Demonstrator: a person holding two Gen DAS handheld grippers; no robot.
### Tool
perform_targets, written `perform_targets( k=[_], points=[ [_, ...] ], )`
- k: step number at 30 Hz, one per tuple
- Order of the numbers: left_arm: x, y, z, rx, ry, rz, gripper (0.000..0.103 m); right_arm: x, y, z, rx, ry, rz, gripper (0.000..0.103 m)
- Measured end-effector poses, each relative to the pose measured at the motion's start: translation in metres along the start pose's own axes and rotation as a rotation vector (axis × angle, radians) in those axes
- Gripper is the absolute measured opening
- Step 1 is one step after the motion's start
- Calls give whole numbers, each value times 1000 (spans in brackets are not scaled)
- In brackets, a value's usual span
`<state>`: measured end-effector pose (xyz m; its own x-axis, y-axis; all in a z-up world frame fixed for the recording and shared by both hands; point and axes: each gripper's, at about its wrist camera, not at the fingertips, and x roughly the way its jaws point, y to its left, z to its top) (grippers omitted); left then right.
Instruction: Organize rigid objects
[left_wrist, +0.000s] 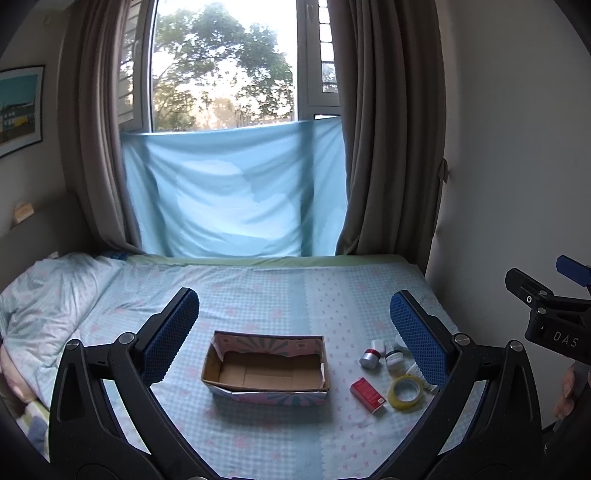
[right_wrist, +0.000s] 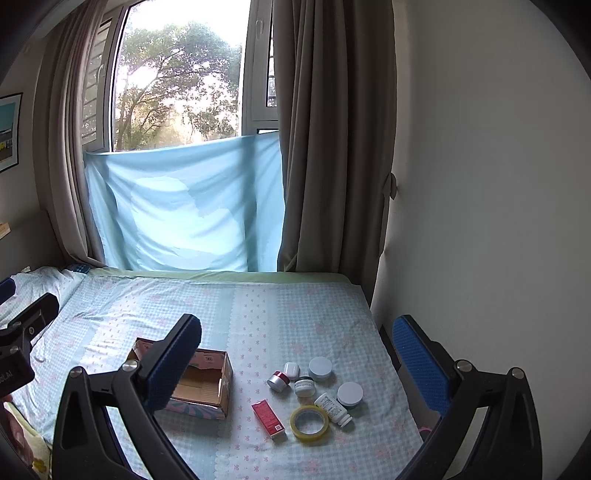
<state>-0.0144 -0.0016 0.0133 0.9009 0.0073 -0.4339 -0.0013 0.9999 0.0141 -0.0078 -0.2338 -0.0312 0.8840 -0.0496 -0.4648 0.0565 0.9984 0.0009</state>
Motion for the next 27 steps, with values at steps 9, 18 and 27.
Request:
perform_targets(
  k=[9, 18, 27],
  points=[
    [41, -6, 0, 15, 113, -36, 103, 25, -14, 0, 54, 42, -14, 103],
    [165, -43, -77, -46, 438, -159, 103, 110, -51, -34, 48, 165, -109, 103],
    [276, -109, -165, -103, 689, -181, 103, 227, -102, -90, 90, 402, -135, 103]
  ],
)
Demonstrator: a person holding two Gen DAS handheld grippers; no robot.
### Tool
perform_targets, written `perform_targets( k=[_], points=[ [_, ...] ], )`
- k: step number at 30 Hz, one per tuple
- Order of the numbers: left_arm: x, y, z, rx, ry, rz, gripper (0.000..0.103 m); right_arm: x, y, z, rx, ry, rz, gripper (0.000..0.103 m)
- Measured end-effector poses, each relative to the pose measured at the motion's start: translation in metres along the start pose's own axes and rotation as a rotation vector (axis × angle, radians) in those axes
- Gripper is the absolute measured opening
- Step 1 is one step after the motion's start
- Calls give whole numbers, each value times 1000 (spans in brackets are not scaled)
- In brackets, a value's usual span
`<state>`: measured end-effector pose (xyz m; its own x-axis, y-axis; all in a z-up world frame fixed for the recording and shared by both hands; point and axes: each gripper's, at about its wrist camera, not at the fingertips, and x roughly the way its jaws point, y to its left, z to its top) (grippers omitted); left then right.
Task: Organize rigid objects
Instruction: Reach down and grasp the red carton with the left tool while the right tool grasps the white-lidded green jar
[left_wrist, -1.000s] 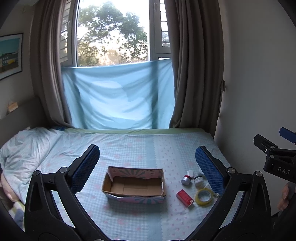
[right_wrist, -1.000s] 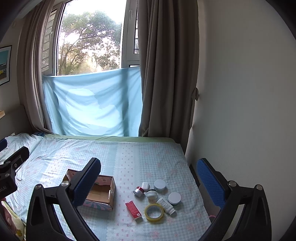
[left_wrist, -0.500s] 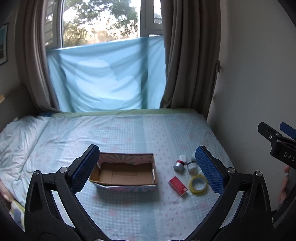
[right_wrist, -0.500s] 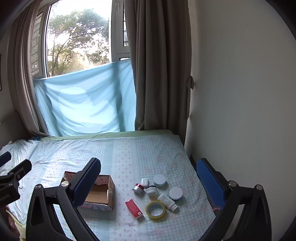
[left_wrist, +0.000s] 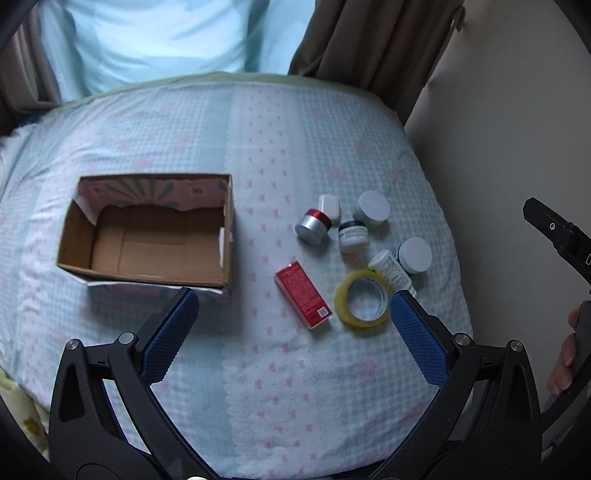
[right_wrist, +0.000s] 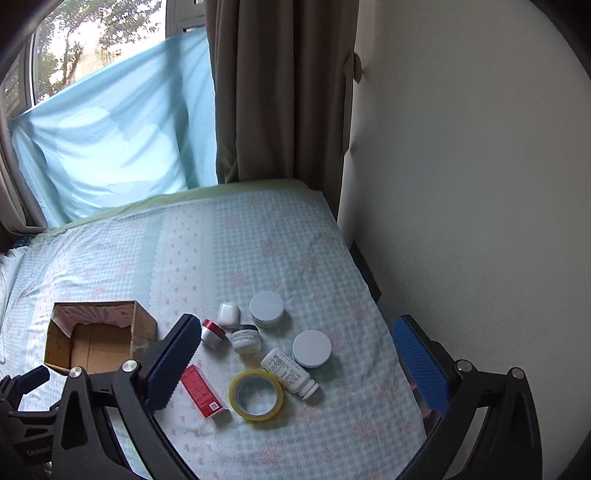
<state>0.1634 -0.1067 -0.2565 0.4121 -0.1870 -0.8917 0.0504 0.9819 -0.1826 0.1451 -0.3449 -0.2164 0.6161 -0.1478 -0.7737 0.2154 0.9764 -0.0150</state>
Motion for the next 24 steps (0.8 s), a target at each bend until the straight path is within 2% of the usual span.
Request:
perform_targets(
  k=[4, 8, 14, 21, 24],
  points=[
    [65, -5, -6, -70, 116, -13, 103, 60, -12, -3, 13, 135, -2, 103],
    [122, -9, -11, -126, 197, 2, 102, 115, -15, -8, 26, 277, 9, 103],
    [185, -4, -22, -241, 306, 26, 97, 186, -22, -17, 82, 414, 5, 103],
    [230, -1, -25, -319, 345, 100, 97, 254, -28, -36, 196, 574, 12, 103],
    [248, -1, -25, -350, 367, 122, 90, 280, -33, -47, 272, 639, 14, 103]
  ],
)
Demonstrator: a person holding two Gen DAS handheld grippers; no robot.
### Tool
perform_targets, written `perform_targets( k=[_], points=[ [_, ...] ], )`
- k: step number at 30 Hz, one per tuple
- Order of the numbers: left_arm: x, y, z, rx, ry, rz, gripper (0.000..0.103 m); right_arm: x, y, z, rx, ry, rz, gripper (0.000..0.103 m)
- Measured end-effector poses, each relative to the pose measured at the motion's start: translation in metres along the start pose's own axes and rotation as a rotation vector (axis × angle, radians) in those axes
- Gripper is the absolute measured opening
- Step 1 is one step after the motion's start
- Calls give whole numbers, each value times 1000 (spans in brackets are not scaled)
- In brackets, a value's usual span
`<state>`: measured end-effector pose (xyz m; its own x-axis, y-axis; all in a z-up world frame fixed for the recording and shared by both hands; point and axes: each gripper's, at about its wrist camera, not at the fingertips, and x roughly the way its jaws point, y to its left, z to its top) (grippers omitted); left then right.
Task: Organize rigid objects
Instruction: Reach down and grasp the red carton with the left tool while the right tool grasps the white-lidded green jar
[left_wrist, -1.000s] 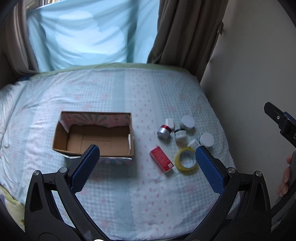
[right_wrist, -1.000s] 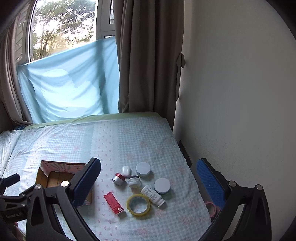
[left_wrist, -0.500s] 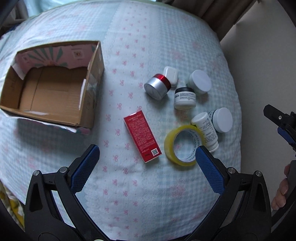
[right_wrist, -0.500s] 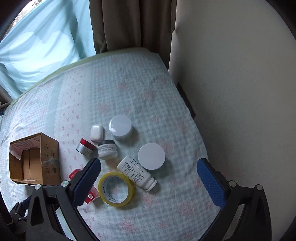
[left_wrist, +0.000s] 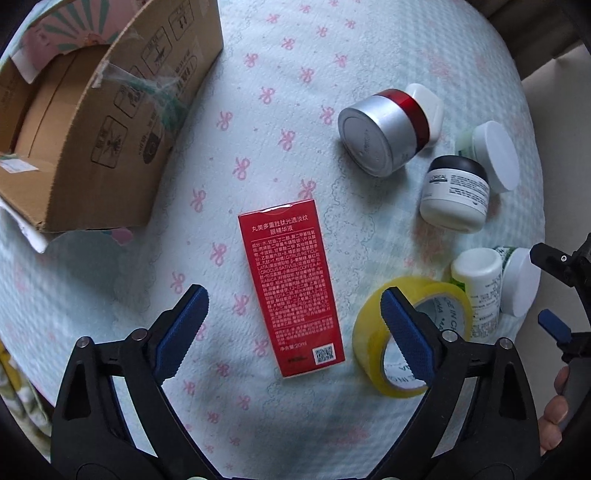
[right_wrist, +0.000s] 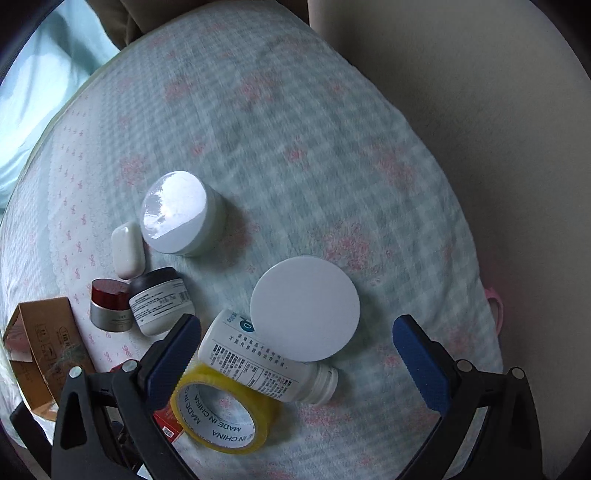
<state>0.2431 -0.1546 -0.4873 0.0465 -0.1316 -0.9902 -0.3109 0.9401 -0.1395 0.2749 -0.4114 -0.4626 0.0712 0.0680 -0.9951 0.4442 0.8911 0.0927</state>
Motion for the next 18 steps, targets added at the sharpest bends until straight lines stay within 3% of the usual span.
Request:
perform_targets(
  k=[7, 11, 12, 14, 16, 18],
  points=[
    [27, 2, 9, -104, 46, 20, 77, 34, -16, 8, 132, 99, -12, 103],
    [35, -3, 14, -124, 58, 23, 65, 46, -20, 11, 150, 121, -39, 101],
    [36, -3, 15, -126, 60, 26, 63, 49, -22, 11, 158, 131, -43, 99],
    [40, -5, 16, -127, 64, 39, 48, 56, -25, 13, 172, 147, -45, 92],
    [44, -5, 18, -137, 57, 57, 38, 62, -29, 13, 194, 145, 15, 73],
    [45, -1, 15, -154, 45, 36, 38, 62, -31, 12, 206, 134, 6, 68]
  ],
)
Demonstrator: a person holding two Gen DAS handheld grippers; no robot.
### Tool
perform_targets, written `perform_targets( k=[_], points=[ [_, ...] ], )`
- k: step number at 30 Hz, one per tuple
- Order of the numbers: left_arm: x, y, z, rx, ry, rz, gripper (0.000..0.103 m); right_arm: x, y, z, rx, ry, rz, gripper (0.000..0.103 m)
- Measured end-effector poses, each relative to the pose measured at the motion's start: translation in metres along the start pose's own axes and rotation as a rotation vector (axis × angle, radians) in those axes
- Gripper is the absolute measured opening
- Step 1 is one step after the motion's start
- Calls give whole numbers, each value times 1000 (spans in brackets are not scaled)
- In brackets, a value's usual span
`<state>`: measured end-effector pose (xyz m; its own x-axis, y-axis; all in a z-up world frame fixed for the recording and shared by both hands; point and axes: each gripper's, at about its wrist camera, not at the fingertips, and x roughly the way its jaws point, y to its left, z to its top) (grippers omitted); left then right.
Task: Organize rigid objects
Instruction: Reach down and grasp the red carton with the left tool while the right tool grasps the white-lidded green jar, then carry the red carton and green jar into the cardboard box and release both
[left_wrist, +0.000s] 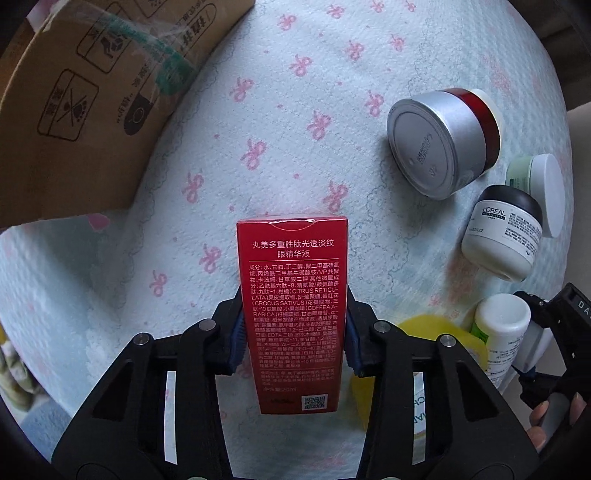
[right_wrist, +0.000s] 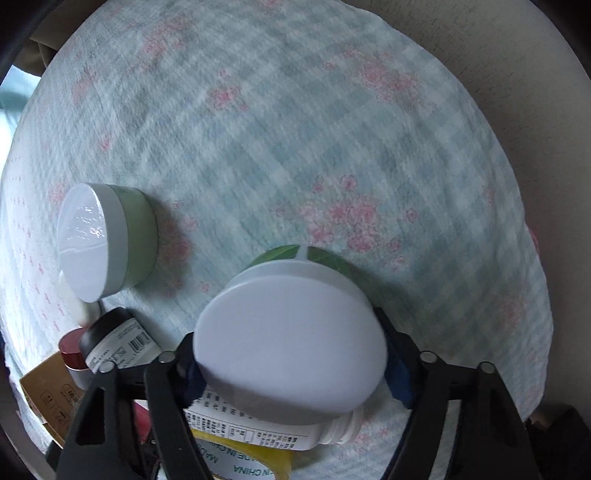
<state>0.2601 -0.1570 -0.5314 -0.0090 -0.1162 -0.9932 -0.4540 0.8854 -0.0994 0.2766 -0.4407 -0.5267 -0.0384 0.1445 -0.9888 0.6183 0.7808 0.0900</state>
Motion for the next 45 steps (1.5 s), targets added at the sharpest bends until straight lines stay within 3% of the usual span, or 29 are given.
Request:
perform_targets(
  k=[6, 13, 21, 23, 28, 32, 40, 45],
  points=[
    [-1, -3, -4, 45, -21, -12, 38, -5, 13, -2, -15, -12, -13, 67],
    [-37, 0, -6, 115, -72, -43, 38, -17, 17, -6, -56, -54, -13, 67],
    [-110, -11, -7, 234, -164, -119, 38, -88, 22, -17, -98, -150, -6, 67],
    [-145, -6, -2, 268, -187, -141, 38, -116, 28, -26, -120, -181, -4, 67],
    [-207, -8, 3, 385, -267, -172, 38, -188, 51, -63, -217, -266, -16, 67],
    [-260, 13, 14, 445, -301, -219, 38, -236, 74, -100, -297, -329, -7, 67],
    [-351, 94, 43, 581, -372, -281, 38, -305, 160, -190, -395, -405, 32, 67],
    [-377, 154, 73, 614, -390, -278, 38, -308, 227, -241, -450, -403, 72, 67]
  ],
)
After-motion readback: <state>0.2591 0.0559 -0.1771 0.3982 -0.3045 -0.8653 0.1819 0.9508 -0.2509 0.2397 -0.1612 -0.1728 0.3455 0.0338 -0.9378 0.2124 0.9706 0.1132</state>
